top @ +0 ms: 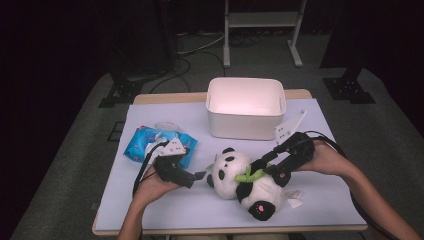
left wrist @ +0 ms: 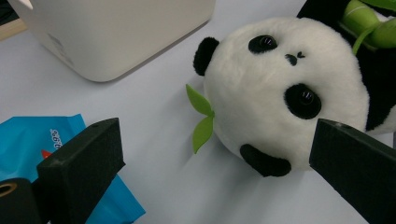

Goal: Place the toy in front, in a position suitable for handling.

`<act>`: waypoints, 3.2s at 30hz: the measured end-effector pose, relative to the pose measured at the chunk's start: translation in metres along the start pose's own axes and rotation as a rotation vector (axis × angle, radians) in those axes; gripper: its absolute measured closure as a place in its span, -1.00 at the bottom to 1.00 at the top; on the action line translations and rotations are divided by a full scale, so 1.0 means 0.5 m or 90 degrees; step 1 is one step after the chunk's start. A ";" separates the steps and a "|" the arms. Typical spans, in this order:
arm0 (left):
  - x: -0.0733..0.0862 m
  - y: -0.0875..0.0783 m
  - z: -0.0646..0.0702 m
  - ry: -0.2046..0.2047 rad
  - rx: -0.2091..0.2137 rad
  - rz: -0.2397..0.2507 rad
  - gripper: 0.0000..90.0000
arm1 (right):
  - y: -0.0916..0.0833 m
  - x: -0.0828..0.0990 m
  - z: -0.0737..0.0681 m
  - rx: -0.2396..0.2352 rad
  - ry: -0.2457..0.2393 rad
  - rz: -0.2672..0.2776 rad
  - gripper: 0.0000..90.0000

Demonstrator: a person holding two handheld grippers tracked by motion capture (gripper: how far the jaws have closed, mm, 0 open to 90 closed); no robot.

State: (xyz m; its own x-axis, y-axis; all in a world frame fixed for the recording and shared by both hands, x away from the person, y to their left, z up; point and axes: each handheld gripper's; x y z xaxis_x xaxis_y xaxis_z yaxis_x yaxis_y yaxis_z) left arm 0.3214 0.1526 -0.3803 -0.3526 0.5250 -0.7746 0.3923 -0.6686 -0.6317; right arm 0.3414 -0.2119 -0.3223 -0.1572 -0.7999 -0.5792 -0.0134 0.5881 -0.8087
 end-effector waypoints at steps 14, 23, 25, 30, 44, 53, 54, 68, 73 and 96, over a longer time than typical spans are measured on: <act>-0.003 0.005 0.004 0.004 -0.001 -0.005 -0.95 | -0.032 0.071 -0.033 0.049 0.046 -0.013 -0.03; -0.004 0.004 0.004 0.006 0.000 -0.005 -0.95 | -0.011 0.102 -0.034 0.056 0.080 -0.030 -0.12; -0.004 0.004 0.004 0.006 0.001 -0.005 -0.95 | 0.005 0.105 -0.033 0.056 0.085 -0.033 -0.13; -0.003 0.006 0.002 0.002 0.001 -0.005 -0.95 | 0.013 0.116 -0.020 0.077 0.082 -0.018 0.15; -0.002 0.007 0.000 0.000 0.003 -0.006 -0.95 | -0.017 0.056 0.055 0.090 0.020 -0.049 0.24; 0.002 0.003 -0.003 0.000 0.000 -0.007 -0.95 | -0.003 0.100 0.086 0.073 0.061 -0.025 0.07; 0.002 0.003 -0.003 -0.003 0.000 -0.005 -0.95 | -0.005 0.102 0.084 0.069 0.066 -0.021 0.05; 0.001 0.001 -0.006 0.002 0.003 -0.008 -0.95 | -0.052 0.054 0.061 0.059 0.045 0.032 -0.08; 0.002 -0.002 -0.009 0.012 -0.001 -0.014 -0.89 | -0.023 0.016 0.052 0.040 0.021 0.019 -0.09; -0.001 -0.040 -0.048 0.071 0.026 -0.050 -0.65 | 0.053 -0.003 0.029 0.028 -0.002 0.004 -0.15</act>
State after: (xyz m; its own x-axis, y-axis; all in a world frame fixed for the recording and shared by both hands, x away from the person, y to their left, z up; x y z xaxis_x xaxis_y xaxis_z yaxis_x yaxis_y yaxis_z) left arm 0.3341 0.1781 -0.3681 -0.2829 0.6310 -0.7223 0.3320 -0.6421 -0.6910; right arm 0.3558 -0.1968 -0.3445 -0.1533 -0.7963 -0.5851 0.0309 0.5880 -0.8083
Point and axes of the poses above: each handheld gripper's, and its own axes: y roughly forward along the jaws, x roughly out of its underside, z roughly to its right, and after that the axes turned 4 degrees about -z, right-handed
